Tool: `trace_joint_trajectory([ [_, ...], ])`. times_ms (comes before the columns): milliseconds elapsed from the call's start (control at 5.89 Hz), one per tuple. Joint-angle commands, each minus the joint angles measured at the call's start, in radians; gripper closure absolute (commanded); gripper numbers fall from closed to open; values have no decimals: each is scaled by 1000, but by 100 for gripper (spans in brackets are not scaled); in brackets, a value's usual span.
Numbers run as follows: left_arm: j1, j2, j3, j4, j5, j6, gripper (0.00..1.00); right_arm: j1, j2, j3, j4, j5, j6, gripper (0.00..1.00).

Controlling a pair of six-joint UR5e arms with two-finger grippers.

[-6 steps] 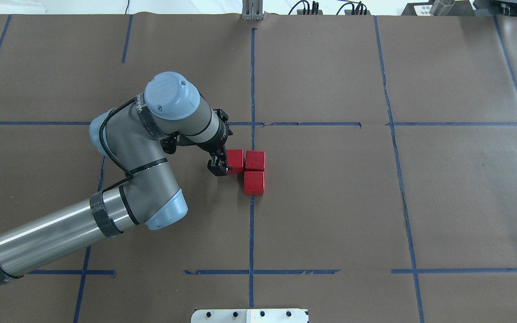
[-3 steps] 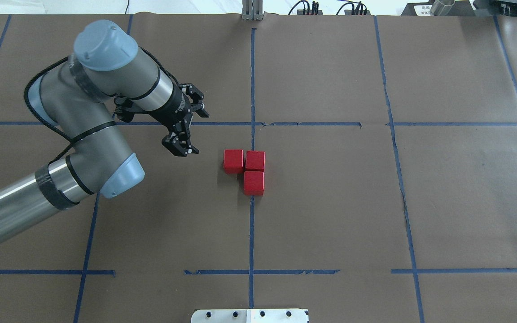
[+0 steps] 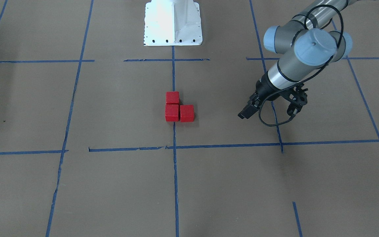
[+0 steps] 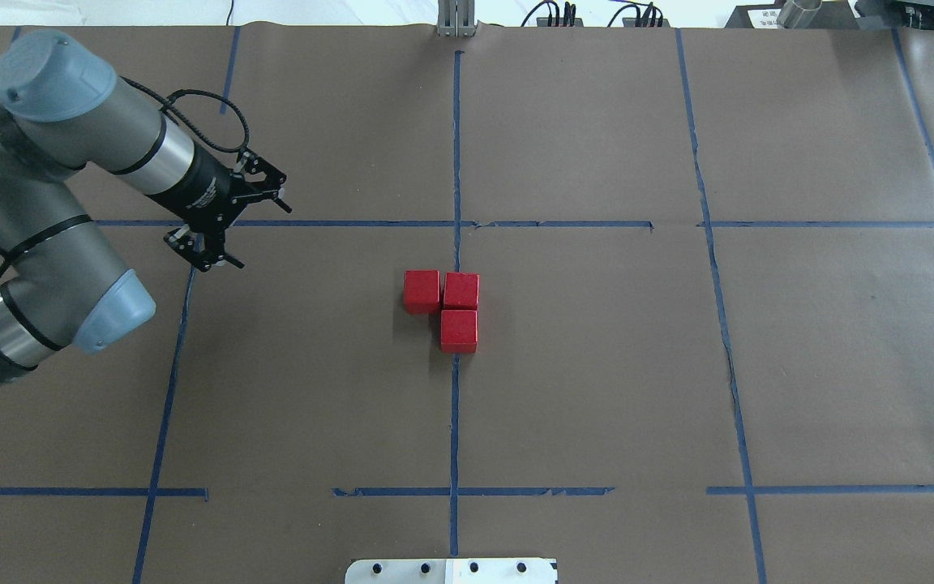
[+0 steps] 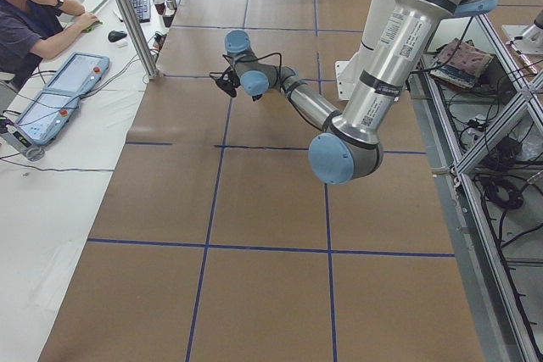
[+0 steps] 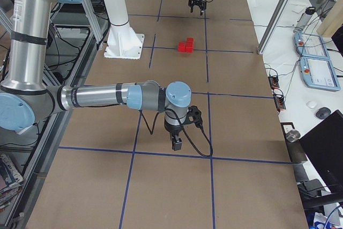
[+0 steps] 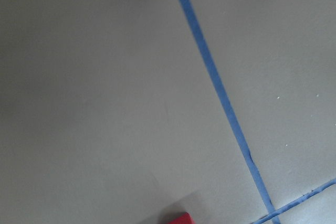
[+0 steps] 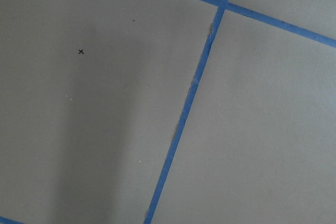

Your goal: Form red blocks into L shape at center

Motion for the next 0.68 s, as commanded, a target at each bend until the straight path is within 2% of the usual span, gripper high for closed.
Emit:
trace_joint_trajectory([
  [0,-97,216,-26,3,-6,643,0,0,0,-4,0,-1,0,0],
  [170,-214,279,-10,5,-58,933,0,0,0,-4,0,0,0,0],
  [340,-337,347,3,59,-73,1232,0,0,0,-4,0,0,0,0],
  [510,-466,352,-17,263,-75,1516,0,0,2,-4,0,0,0,0],
])
